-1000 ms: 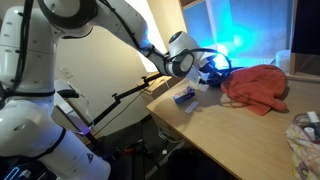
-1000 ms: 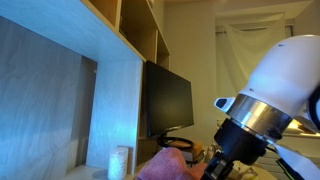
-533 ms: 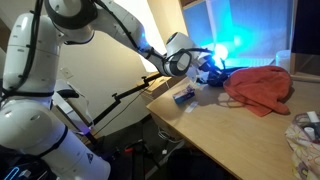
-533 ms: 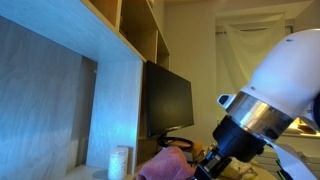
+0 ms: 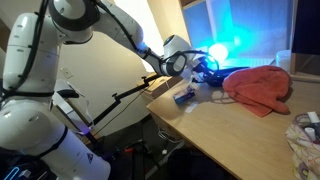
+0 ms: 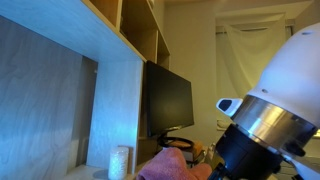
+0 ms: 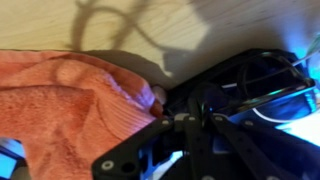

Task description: Fold the sunglasses.

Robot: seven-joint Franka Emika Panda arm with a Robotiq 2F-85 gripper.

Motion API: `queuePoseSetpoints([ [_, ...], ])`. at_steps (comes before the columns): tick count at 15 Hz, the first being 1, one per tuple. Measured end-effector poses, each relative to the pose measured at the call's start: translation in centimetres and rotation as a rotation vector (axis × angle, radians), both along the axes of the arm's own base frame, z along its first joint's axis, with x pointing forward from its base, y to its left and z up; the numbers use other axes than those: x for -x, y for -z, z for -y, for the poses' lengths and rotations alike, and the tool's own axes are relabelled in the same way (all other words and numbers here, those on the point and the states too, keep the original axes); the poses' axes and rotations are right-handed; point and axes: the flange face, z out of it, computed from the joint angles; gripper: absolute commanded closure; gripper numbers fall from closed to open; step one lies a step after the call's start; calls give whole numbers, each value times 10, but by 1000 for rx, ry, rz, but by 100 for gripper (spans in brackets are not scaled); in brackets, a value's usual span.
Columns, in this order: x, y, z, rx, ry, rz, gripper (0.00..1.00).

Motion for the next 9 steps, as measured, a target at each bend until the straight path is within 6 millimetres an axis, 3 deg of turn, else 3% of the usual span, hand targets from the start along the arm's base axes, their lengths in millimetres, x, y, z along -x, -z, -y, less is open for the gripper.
queuePoseSetpoints([
  [2, 2, -17, -8, -37, -92, -28, 99],
  [4, 5, -34, -4, -51, -158, -101, 99],
  [9, 12, -58, 42, -7, -193, -285, 99],
])
